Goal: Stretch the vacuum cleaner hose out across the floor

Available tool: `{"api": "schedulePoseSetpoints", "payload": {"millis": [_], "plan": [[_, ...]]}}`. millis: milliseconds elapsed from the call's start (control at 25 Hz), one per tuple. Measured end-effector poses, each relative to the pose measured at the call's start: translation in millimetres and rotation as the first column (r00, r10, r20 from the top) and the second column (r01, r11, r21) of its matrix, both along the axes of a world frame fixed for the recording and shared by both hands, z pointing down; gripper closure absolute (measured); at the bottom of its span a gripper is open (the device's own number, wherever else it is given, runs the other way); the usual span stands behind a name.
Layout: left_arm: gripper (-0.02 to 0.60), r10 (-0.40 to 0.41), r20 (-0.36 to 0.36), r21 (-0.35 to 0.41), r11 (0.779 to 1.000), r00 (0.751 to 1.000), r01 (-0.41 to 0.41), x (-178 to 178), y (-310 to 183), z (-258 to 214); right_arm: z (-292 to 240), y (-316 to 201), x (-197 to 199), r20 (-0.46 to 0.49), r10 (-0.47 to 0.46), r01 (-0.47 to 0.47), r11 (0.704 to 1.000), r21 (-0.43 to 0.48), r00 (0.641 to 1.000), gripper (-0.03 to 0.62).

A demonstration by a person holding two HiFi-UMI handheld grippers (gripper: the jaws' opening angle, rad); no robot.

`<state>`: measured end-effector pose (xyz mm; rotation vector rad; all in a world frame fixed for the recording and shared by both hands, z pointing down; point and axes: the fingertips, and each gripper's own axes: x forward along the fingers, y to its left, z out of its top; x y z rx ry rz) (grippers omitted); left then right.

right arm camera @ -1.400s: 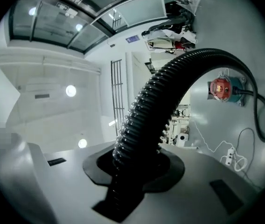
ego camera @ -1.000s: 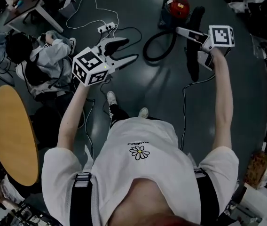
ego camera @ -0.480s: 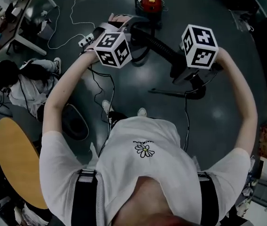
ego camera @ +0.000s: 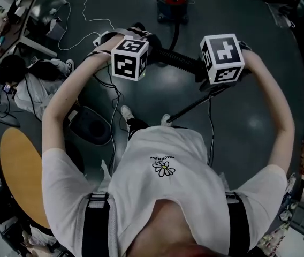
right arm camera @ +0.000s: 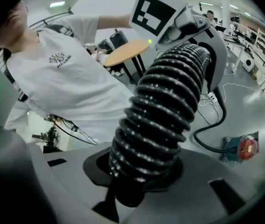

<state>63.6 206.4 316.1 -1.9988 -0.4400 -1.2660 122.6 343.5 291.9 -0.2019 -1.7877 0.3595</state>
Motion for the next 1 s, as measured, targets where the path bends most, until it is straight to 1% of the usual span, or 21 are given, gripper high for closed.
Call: {"api": "schedulePoseSetpoints", "payload": {"millis": [80,160,200,240,280,360,400,440,480,520,600,640,680,720,760,800,840,880,920,960,1000], "plan": [[0.448,-0.010,0.070,-0.053,0.999,0.998,0.014,-20.2,14.4,5.5,11.5,-11.9,7.6,-0.086,-0.068,0.076,0.992,0.097,0.994,0.468],[0.451,-0.015,0.103,-0.187,0.982,0.995,0.034,-35.6,37.6,6.6,18.9,-25.8,13.7,-0.156,-0.129,0.160,0.967,0.200,0.979,0.468],[0.451,-0.018,0.110,-0.282,0.958,0.994,0.049,-41.7,52.5,4.5,20.5,-31.1,14.9,-0.177,-0.153,0.194,0.949,0.248,0.972,0.468],[0.451,-0.021,0.109,-0.384,0.921,0.994,0.062,-46.5,69.0,0.4,20.7,-35.4,17.5,-0.204,-0.166,0.222,0.930,0.293,0.965,0.468],[0.451,-0.026,0.099,-0.484,0.872,0.995,0.072,-49.7,85.8,-5.7,18.4,-39.5,21.7,-0.242,-0.167,0.245,0.908,0.341,0.956,0.468],[0.451,-0.040,0.058,-0.655,0.752,0.998,0.068,-52.9,119.9,-22.8,4.5,-48.7,26.5,-0.322,-0.155,0.296,0.840,0.454,0.934,0.468],[0.451,-0.044,0.032,-0.735,0.676,0.999,0.053,-53.2,139.9,-34.1,-6.5,-52.9,25.8,-0.360,-0.154,0.335,0.787,0.518,0.920,0.467],[0.451,-0.044,0.005,-0.815,0.578,0.999,0.030,-52.0,163.6,-48.0,-19.2,-55.8,23.9,-0.400,-0.159,0.384,0.718,0.580,0.903,0.465],[0.450,-0.040,-0.021,-0.887,0.461,0.999,-0.001,-48.8,191.3,-64.5,-33.0,-56.5,20.8,-0.437,-0.164,0.433,0.637,0.637,0.884,0.464],[0.449,-0.030,-0.049,-0.942,0.335,0.998,-0.036,-43.8,221.9,-82.6,-47.5,-54.7,15.8,-0.461,-0.165,0.469,0.551,0.690,0.872,0.461],[0.449,-0.013,-0.118,-0.990,0.082,0.993,-0.116,-31.1,283.5,-121.6,-79.3,-45.6,-1.8,-0.445,-0.177,0.478,0.375,0.794,0.878,0.454],[0.449,-0.023,-0.163,-0.986,-0.033,0.986,-0.163,-24.9,308.1,-141.6,-96.6,-40.3,-12.8,-0.412,-0.192,0.453,0.297,0.841,0.891,0.453],[0.449,-0.054,-0.214,-0.967,-0.129,0.975,-0.219,-21.0,325.5,-160.2,-113.1,-34.8,-23.8,-0.366,-0.205,0.409,0.239,0.881,0.908,0.451],[0.449,-0.101,-0.264,-0.939,-0.199,0.959,-0.279,-21.8,336.6,-175.4,-127.1,-28.1,-35.0,-0.296,-0.207,0.338,0.210,0.918,0.932,0.451],[0.449,-0.152,-0.302,-0.911,-0.244,0.941,-0.332,-29.0,344.1,-185.4,-136.9,-19.3,-47.3,-0.187,-0.191,0.225,0.203,0.953,0.964,0.451],[0.449,-0.194,-0.325,-0.890,-0.268,0.925,-0.369,-42.0,351.4,-190.6,-141.5,-7.3,-61.1,-0.038,-0.161,0.072,0.208,0.975,0.986,0.451],[0.449,-0.220,-0.335,-0.878,-0.280,0.916,-0.388,-58.2,361.0,-192.7,-141.3,7.7,-75.4,0.125,-0.130,-0.094,0.221,0.971,0.984,0.451],[0.449,-0.234,-0.335,-0.874,-0.285,0.913,-0.394,-74.0,373.1,-193.9,-137.0,24.6,-89.0,0.270,-0.104,-0.239,0.240,0.941,0.957,0.451],[0.449,-0.239,-0.330,-0.872,-0.294,0.913,-0.392,-87.3,387.0,-195.5,-130.9,41.6,-101.1,0.381,-0.084,-0.349,0.260,0.900,0.921,0.451],[0.449,-0.244,-0.324,-0.867,-0.310,0.914,-0.390,-98.0,401.2,-198.0,-125.5,57.5,-112.8,0.474,-0.076,-0.439,0.275,0.856,0.877,0.450],[0.449,-0.253,-0.324,-0.856,-0.333,0.912,-0.396,-107.0,414.5,-201.2,-122.9,72.0,-125.4,0.568,-0.082,-0.526,0.287,0.800,0.819,0.450]]}}
